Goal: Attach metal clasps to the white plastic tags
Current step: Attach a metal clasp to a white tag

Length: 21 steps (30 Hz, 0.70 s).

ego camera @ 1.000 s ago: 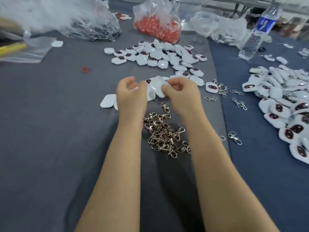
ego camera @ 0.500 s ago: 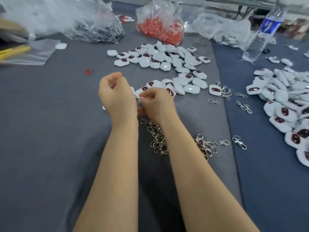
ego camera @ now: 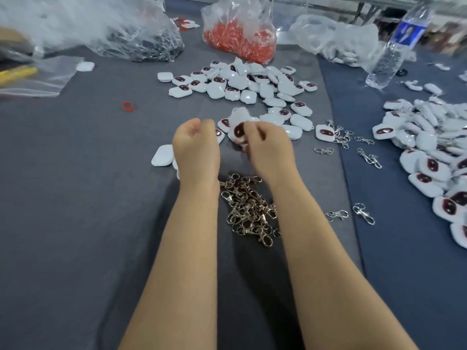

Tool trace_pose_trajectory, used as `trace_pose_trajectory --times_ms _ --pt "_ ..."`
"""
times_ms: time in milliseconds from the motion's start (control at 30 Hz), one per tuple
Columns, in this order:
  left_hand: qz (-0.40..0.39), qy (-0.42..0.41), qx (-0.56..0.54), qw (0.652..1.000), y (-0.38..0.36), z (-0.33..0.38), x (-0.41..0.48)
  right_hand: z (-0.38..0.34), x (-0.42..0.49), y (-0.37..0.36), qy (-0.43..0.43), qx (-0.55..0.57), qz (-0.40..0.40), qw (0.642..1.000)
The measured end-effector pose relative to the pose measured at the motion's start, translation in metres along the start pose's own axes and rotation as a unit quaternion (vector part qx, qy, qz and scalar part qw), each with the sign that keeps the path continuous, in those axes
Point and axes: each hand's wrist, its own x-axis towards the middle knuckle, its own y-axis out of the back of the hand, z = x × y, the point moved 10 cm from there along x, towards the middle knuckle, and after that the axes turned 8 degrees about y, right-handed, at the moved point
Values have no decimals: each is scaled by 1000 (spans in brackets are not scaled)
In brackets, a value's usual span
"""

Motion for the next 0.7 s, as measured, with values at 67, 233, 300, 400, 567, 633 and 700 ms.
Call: trace_pose_trajectory --times_ms 67,233,300,400,567,633,700 --pt "-44 19 35 998 -17 -7 -4 -2 -1 6 -29 170 -6 985" --pt "-131 33 -10 991 -43 -10 -17 8 -7 15 -49 117 -38 991" --pt "-106 43 -43 992 -36 -10 -15 16 -9 29 -37 -77 -27 996" --pt "-120 78 -117 983 -36 -15 -16 37 -20 22 -85 -269 -99 954" --pt "-123 64 -113 984 -44 -17 -22 38 -21 3 -83 -309 -137 938" --pt "-128 65 -113 983 -51 -18 -26 39 -21 10 -79 -260 -120 955" --pt "-142 74 -114 981 -59 -22 -31 43 -23 31 -81 -160 -70 981"
